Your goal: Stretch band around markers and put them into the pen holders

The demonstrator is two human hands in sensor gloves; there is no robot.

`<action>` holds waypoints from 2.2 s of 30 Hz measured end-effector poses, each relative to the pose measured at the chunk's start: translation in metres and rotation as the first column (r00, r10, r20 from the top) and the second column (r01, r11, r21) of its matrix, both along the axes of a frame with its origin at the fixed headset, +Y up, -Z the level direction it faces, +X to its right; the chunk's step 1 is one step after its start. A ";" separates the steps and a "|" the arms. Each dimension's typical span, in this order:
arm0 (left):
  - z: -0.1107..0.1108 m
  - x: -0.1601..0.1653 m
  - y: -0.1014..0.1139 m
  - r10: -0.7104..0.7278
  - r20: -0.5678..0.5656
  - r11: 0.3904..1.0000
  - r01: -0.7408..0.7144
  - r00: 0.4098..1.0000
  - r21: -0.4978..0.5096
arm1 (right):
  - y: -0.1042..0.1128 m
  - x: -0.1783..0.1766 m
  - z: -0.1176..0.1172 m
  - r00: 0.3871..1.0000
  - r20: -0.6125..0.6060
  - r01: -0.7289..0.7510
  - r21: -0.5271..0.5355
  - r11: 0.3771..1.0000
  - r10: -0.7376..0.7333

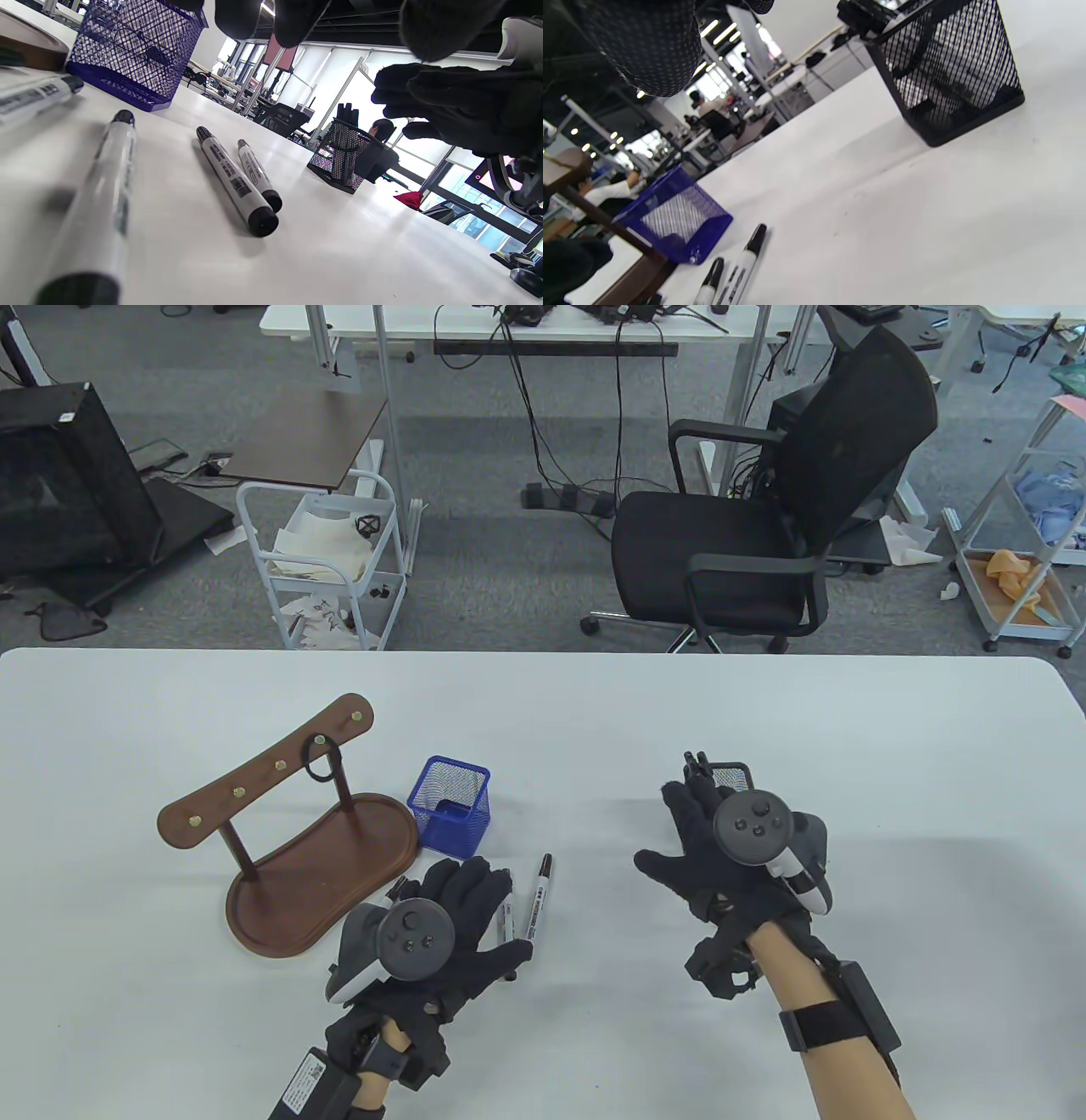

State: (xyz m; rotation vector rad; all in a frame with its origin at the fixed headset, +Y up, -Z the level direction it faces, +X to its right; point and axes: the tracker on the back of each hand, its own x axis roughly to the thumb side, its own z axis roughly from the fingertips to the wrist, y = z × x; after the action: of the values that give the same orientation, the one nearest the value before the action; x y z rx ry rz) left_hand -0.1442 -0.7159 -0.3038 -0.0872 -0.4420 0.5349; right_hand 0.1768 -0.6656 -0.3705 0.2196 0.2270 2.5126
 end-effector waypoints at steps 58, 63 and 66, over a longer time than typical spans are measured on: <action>-0.078 -0.120 0.015 0.442 -0.703 0.845 -0.521 0.557 0.118 | -0.056 -0.032 0.049 0.977 -0.202 -0.055 0.041 0.998 0.062; -0.080 -0.122 0.017 0.453 -0.705 0.836 -0.536 0.546 0.122 | -0.056 -0.032 0.049 0.976 -0.207 -0.062 0.041 0.997 0.069; -0.080 -0.123 0.017 0.469 -0.710 0.822 -0.554 0.526 0.132 | -0.056 -0.032 0.050 0.975 -0.209 -0.063 0.038 0.997 0.069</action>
State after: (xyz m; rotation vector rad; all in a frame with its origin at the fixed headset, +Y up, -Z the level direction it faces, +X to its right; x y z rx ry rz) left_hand -0.2674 -0.6990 -0.3840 0.1629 0.3785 1.1316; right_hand 0.1450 -0.7217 -0.3209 0.4999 0.2842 2.5596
